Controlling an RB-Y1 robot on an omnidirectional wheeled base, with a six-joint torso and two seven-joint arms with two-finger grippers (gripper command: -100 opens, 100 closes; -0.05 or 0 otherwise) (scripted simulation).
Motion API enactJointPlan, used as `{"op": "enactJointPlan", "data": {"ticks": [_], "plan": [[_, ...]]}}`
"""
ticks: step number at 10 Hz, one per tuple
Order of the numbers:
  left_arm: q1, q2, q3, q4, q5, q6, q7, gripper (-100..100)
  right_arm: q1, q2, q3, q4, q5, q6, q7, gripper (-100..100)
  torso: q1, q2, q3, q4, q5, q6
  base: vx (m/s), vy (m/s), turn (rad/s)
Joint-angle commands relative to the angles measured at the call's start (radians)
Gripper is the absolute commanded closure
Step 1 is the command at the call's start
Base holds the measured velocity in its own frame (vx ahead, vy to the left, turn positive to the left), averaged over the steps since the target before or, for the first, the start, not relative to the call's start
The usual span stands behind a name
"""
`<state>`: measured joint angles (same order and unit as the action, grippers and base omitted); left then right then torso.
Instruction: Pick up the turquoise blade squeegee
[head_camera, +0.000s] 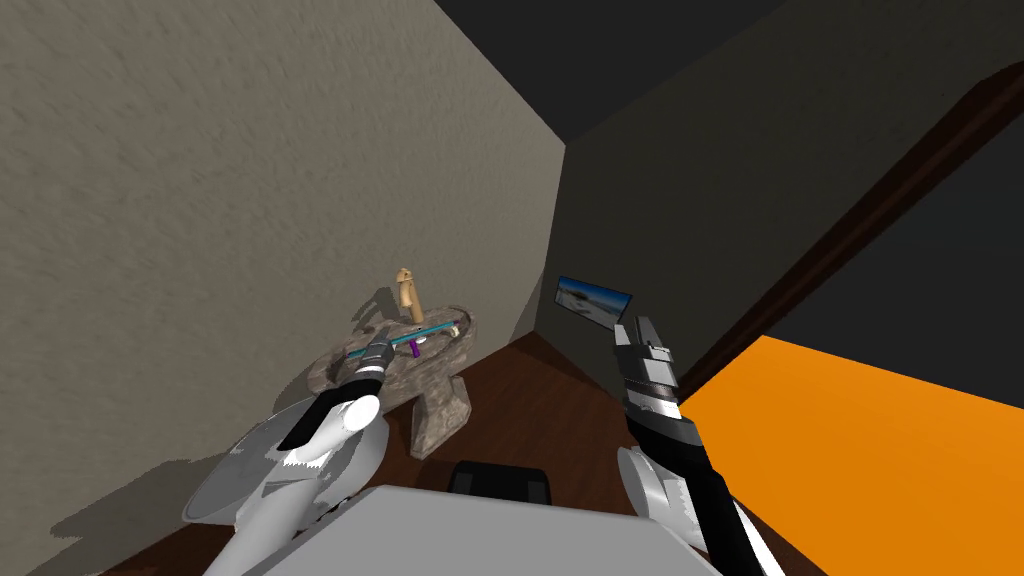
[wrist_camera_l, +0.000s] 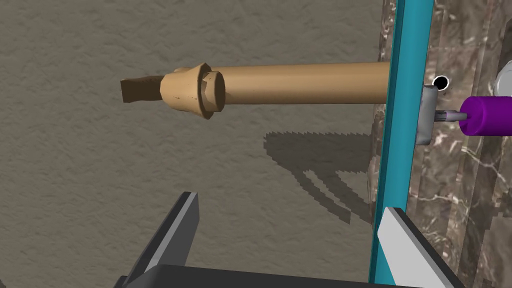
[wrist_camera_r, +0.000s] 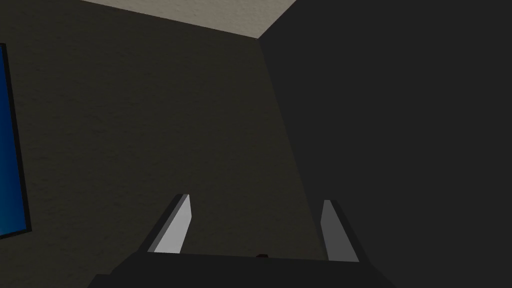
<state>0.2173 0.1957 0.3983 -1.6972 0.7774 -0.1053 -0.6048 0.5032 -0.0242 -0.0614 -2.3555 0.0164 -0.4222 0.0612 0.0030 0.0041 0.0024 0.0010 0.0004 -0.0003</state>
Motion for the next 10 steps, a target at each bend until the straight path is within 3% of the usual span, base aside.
{"op": "enactJointPlan", "data": {"ticks": [1,2,3,4,5,6,7,8,9,10], "plan": [[0.007,0.009,0.014,0.001,0.035,-0.004,-0.040,-100,0.000,0.000,0.000,0.000,0.000,0.000,0.000,0,0.000,0.000,0.000,0.000,0.000,0.000,-0.060,-0.007,-0.120],[-0.001,0.010,0.053,0.005,0.072,-0.004,-0.077,-100,0.000,0.000,0.000,0.000,0.000,0.000,0.000,0,0.000,0.000,0.000,0.000,0.000,-0.001,-0.058,-0.011,-0.262],[-0.001,0.010,0.053,0.005,0.084,-0.004,-0.095,-100,0.000,0.000,0.000,0.000,0.000,0.000,0.000,0,0.000,0.000,0.000,0.000,0.000,0.000,-0.048,0.002,-0.125],[-0.008,0.011,0.092,0.010,0.124,-0.003,-0.127,-100,0.000,0.000,0.000,0.000,0.000,0.000,0.000,0,0.001,-0.001,-0.001,0.000,0.000,-0.001,-0.057,-0.015,-0.218],[-0.008,0.011,0.092,0.010,0.133,-0.003,-0.150,-100,0.000,0.000,0.000,0.000,0.000,0.000,0.000,0,0.000,-0.001,0.000,0.000,0.000,0.000,-0.050,-0.016,-0.135],[-0.016,0.010,0.133,0.014,0.173,-0.002,-0.180,-100,0.000,0.000,0.000,0.000,0.000,0.000,0.000,0,0.000,-0.001,-0.001,0.000,0.000,-0.001,-0.052,-0.013,-0.243],[-0.016,0.010,0.133,0.014,0.183,-0.002,-0.205,-100,0.000,0.000,0.000,0.000,0.000,0.000,0.000,0,0.000,-0.001,-0.001,0.000,0.000,0.000,-0.042,-0.006,-0.143],[-0.023,0.008,0.173,0.019,0.222,-0.001,-0.235,-100,0.000,0.000,0.000,0.000,0.000,0.000,0.000,0,0.001,-0.002,-0.001,0.000,0.000,-0.001,-0.047,-0.013,-0.257],[-0.023,0.008,0.174,0.019,0.231,-0.001,-0.260,-100,0.000,0.000,0.000,0.000,0.000,0.000,0.000,0,0.001,-0.001,-0.001,0.000,0.000,0.000,-0.038,-0.008,-0.120],[-0.030,0.005,0.215,0.023,0.270,0.001,-0.291,-100,0.000,0.000,0.000,0.000,0.000,0.000,0.000,0,0.001,-0.002,-0.001,0.000,0.000,-0.001,-0.043,-0.019,-0.216]]}}
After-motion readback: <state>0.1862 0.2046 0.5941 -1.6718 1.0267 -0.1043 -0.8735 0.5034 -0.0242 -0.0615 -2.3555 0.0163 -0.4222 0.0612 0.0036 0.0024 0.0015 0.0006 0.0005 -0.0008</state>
